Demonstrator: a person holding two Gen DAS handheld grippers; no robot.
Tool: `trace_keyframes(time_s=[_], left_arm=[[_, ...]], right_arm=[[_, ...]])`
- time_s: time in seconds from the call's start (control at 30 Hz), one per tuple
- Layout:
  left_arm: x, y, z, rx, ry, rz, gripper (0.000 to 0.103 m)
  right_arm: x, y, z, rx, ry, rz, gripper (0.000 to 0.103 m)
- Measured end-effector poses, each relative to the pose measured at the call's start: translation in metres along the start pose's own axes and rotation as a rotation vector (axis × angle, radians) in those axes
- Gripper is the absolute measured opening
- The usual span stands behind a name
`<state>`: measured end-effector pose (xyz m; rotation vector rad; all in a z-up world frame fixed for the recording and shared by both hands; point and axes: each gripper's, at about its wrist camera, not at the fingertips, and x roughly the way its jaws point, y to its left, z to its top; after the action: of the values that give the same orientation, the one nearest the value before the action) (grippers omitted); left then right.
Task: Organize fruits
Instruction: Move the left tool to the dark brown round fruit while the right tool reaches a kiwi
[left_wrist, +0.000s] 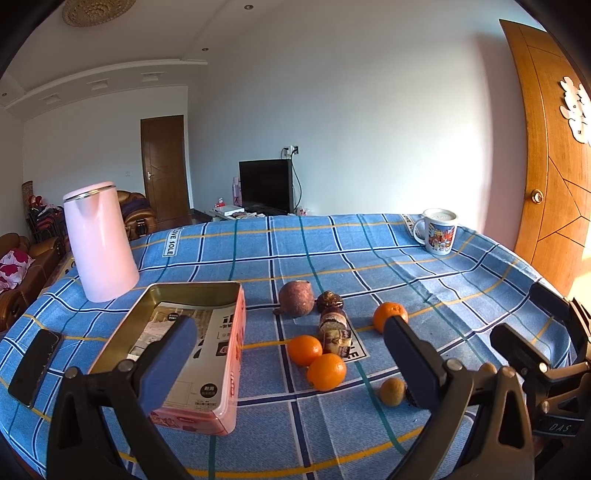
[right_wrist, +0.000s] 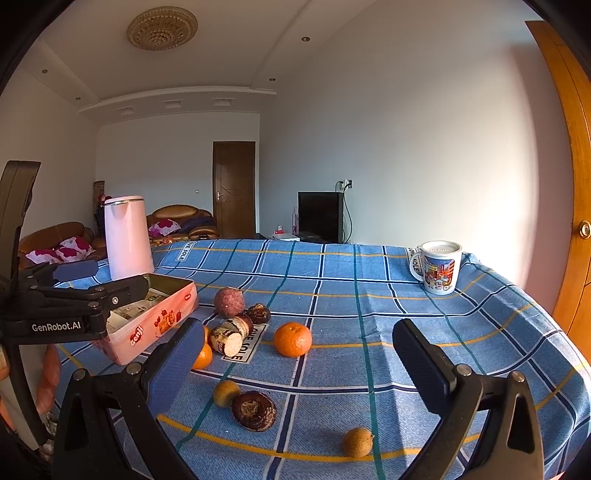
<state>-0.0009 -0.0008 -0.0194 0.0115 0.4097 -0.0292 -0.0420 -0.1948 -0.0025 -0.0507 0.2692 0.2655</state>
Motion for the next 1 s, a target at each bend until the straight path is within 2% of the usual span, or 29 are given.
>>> trace_keyframes(time_s=[0.1, 0.2, 0.43, 0.53, 0.7, 0.83, 0.9, 1.0], left_arm=[[0.01, -0.012, -0.009, 0.021, 0.027, -0.047, 0.103], [0.019, -0.028, -0.018, 0.048, 0.052, -0.092, 0.103], [0.027, -0.058, -0.03, 0.125, 0.073, -0.152, 0.103], [0.027, -0.061, -0.032, 0.135, 0.081, -0.172, 0.1], [0.03, -0.074, -0.037, 0.169, 0.106, -0.223, 0.086], [0.035, -0.09, -0.042, 0.218, 0.13, -0.246, 0.08], [0.037, -0.1, -0.045, 0.246, 0.137, -0.256, 0.074], [0.045, -0.109, -0.049, 0.271, 0.167, -0.26, 0.067]], right_arm=[[-0.002, -0.012, -0.014, -0.017, 0.005, -0.05, 0.102], [0.003, -0.029, -0.032, 0.002, 0.055, -0.083, 0.102], [0.015, -0.034, -0.049, -0.004, 0.114, -0.047, 0.1], [0.02, -0.033, -0.057, -0.011, 0.155, -0.029, 0.089], [0.027, -0.047, -0.068, 0.037, 0.212, -0.002, 0.059], [0.03, -0.052, -0.075, 0.045, 0.242, 0.008, 0.05], [0.031, -0.052, -0.077, 0.05, 0.256, 0.024, 0.038], [0.031, -0.053, -0.079, 0.054, 0.255, 0.037, 0.037]])
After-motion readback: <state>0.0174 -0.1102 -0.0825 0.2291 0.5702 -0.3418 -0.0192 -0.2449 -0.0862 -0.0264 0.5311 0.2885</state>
